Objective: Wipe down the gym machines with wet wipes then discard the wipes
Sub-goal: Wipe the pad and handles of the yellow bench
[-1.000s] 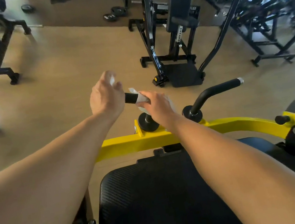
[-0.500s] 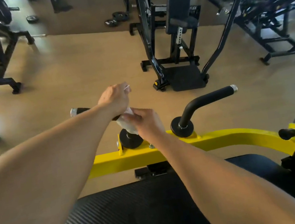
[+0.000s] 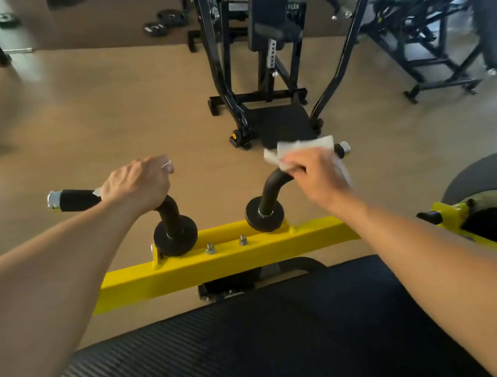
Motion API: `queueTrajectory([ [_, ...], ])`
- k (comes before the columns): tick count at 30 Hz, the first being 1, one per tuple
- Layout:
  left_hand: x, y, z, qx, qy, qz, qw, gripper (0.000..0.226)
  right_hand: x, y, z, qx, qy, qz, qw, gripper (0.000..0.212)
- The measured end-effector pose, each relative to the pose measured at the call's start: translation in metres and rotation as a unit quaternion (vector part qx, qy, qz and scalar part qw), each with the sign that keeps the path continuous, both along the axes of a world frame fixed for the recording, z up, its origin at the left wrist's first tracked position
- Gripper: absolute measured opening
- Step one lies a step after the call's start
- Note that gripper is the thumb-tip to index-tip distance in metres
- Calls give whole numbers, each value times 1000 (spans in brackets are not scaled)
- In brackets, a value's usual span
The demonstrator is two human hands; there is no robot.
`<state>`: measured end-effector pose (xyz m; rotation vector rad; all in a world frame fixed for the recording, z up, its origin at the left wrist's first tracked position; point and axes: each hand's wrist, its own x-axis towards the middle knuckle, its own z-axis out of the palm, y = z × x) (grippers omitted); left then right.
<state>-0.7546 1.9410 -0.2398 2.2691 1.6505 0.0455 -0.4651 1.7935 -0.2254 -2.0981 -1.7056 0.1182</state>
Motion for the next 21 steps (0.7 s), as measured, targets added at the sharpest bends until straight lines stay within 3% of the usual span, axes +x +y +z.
queueTrajectory([
  [1, 0, -1, 0, 2, 0, -1, 1000, 26, 2, -6, -6, -39, -18, 43, 998, 33],
  [3, -1, -2, 0, 6, -2, -2, 1000, 26, 3, -16, -11, -29, -13, 94, 995, 37],
  [6, 0, -3, 3, 8, -1, -1, 1000, 26, 1, -15, 1, 20, 65, 72, 995, 27],
  [10, 2, -5, 6, 8, 6, 8, 1000, 25, 4, 6, 15, -51, 10, 73, 996, 33],
  [13, 1, -4, 4, 13, -2, 10, 1000, 25, 10, 14, 23, -157, -92, 94, 979, 43],
  [17, 1, -5, 5, 17, -11, 1, 1000, 25, 2, 16, 10, -195, -293, 148, 924, 50],
  [21, 2, -9, 6, 31, -5, -1, 1000, 25, -20, 28, 1, -219, -428, 205, 853, 37],
])
